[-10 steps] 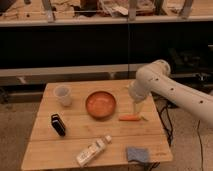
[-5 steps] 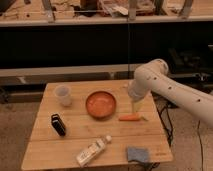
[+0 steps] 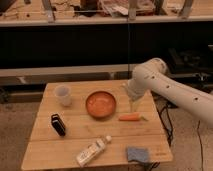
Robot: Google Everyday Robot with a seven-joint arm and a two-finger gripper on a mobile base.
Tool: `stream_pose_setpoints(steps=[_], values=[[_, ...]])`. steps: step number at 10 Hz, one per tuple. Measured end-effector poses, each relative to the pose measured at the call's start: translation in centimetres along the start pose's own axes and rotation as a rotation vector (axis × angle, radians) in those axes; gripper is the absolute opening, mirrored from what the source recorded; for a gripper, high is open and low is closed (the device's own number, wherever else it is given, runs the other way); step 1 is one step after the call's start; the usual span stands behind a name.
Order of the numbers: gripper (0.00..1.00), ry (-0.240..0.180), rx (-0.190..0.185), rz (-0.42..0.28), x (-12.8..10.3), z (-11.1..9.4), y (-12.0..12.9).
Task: Knock the eraser over
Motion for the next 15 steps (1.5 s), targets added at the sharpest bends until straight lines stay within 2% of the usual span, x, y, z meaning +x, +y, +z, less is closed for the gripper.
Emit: stream_pose_setpoints(steps=[15], values=[[0.8,-0.023,0.013,-0.06,-1.8,0.6,-2.4]])
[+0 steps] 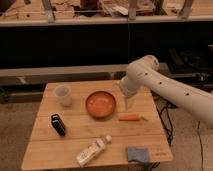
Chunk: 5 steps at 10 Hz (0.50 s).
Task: Knock the eraser over
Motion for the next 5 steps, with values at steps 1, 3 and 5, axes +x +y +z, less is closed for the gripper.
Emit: stream_pose_setpoints(steps=[1,3,5], values=[[0.8,-0.001,0.001,-0.003,-0.04,0.01,-0.09],[0.8,-0.003,0.002,-0.012,-0.19,0.07,-0.36],[0.8,-0.005,0.003,-0.021,-0.35,0.14,-0.6]])
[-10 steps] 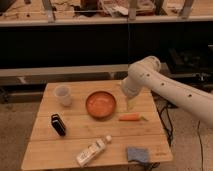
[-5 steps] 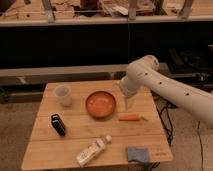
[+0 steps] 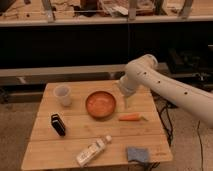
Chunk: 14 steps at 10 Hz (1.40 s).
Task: Knock the eraser over
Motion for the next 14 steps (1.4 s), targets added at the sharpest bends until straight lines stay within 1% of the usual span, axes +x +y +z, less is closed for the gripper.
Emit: stream_pose_setpoints(steps=[3,14], values=[[0.8,-0.001,0.002,-0.009,0.0,0.0,-0.3],[0.8,-0.012,0.006,-0.062,-1.1,0.2,-1.8]])
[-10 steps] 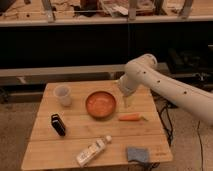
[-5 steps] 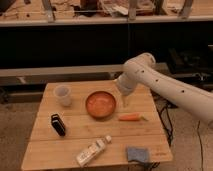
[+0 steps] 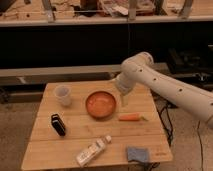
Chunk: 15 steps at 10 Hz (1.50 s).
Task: Knock the eraser over
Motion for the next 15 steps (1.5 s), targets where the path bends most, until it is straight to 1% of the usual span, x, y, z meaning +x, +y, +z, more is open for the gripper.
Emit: stream_pose_setpoints(steps=[15], values=[[0.8,-0.012,-0.003,-0.069,-1.9,-0.2,-2.6]])
